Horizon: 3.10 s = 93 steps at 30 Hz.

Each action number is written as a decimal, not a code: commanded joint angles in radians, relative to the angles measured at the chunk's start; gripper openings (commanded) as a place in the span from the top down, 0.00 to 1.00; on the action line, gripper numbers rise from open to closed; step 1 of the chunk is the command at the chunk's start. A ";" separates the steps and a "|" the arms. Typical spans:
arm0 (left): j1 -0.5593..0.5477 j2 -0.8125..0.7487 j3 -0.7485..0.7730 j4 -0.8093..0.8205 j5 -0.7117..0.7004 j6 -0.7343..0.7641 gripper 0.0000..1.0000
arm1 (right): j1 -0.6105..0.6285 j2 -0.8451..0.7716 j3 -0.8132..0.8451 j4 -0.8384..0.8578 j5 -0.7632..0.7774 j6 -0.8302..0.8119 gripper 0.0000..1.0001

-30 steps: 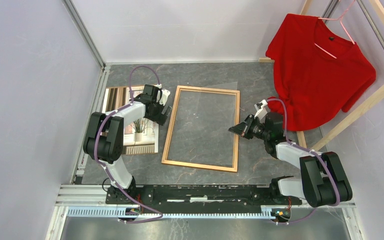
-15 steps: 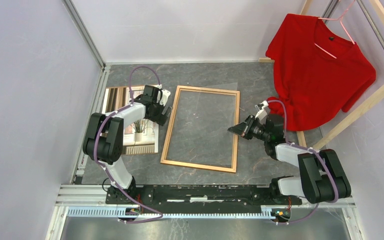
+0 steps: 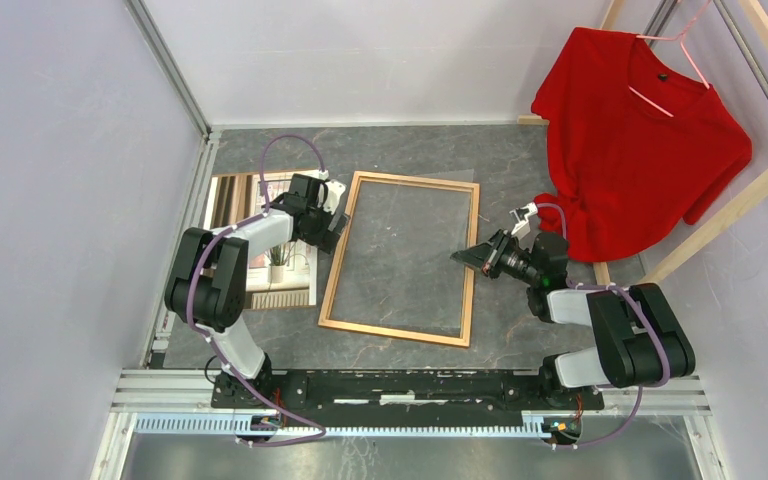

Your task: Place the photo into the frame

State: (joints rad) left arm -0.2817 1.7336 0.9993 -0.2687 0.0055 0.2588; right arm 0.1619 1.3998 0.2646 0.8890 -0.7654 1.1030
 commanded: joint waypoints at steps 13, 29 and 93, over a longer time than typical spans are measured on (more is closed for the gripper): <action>-0.008 0.014 -0.023 -0.048 0.037 -0.013 0.05 | 0.059 0.003 0.040 0.176 -0.028 0.040 1.00; 0.001 0.010 -0.002 -0.079 0.085 -0.026 0.09 | 0.095 0.016 0.066 0.214 -0.038 0.054 1.00; 0.082 -0.028 0.012 -0.144 0.189 0.000 0.22 | 0.124 -0.099 0.077 -0.037 0.061 0.019 1.00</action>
State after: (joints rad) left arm -0.2031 1.7248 1.0183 -0.3622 0.1669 0.2596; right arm 0.2798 1.3075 0.3130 0.8658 -0.7052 1.1679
